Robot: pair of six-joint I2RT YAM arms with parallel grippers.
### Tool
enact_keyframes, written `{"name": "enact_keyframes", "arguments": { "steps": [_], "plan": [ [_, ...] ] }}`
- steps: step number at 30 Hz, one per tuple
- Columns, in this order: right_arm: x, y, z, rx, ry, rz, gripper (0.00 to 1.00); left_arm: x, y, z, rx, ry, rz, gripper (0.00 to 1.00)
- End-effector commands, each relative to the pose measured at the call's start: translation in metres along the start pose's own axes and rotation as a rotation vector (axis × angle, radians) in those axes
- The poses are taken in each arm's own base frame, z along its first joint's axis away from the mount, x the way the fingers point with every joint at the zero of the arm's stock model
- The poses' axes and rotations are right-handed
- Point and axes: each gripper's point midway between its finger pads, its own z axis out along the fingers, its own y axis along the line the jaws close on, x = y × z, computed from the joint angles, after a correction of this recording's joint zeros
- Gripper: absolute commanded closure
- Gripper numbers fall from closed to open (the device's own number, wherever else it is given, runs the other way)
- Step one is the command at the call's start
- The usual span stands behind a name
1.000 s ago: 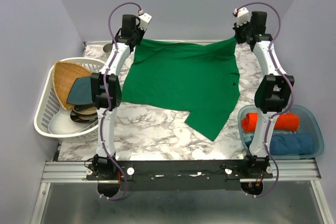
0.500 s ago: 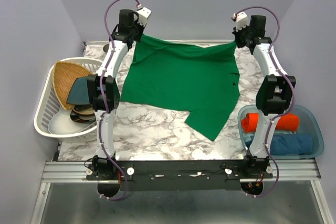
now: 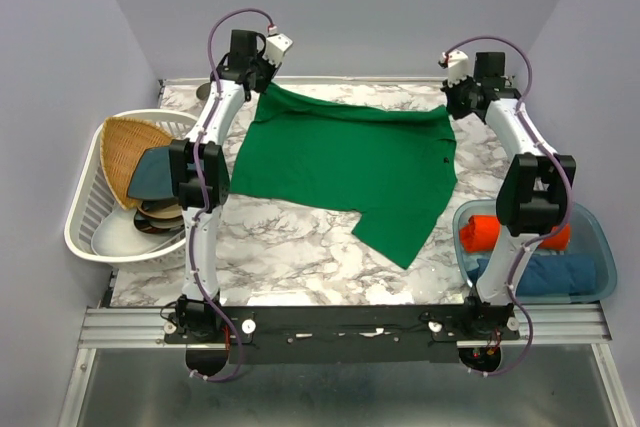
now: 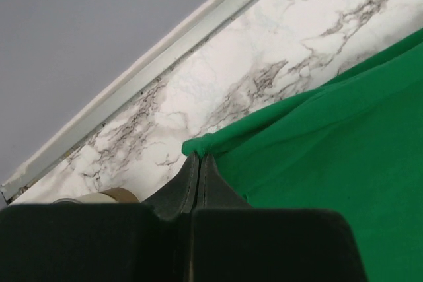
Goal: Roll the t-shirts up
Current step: Fold the T-shirt at the center of the board.
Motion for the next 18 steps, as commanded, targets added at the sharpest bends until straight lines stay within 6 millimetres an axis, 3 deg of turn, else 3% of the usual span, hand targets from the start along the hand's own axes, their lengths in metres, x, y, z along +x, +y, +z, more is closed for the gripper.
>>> {"name": "enact_keyframes", "arguments": {
  "steps": [1,2,9,14,18],
  "plan": [
    [-0.003,0.012,-0.031,-0.028,-0.008,0.013,1.00,0.011,0.000,-0.025,0.078,0.053,0.091,1.00],
    [-0.005,0.015,-0.037,-0.034,-0.011,0.018,1.00,0.014,0.002,-0.028,0.086,0.064,0.123,1.00],
    [0.029,0.058,-0.055,-0.113,0.065,0.069,1.00,0.043,0.005,-0.039,0.126,0.155,0.174,1.00],
    [0.066,0.081,-0.059,-0.147,0.135,0.104,0.99,0.054,0.004,-0.041,0.138,0.186,0.193,1.00],
    [0.080,0.097,-0.057,-0.170,0.160,0.081,1.00,0.071,-0.005,-0.039,0.164,0.222,0.187,1.00]
  ]
}}
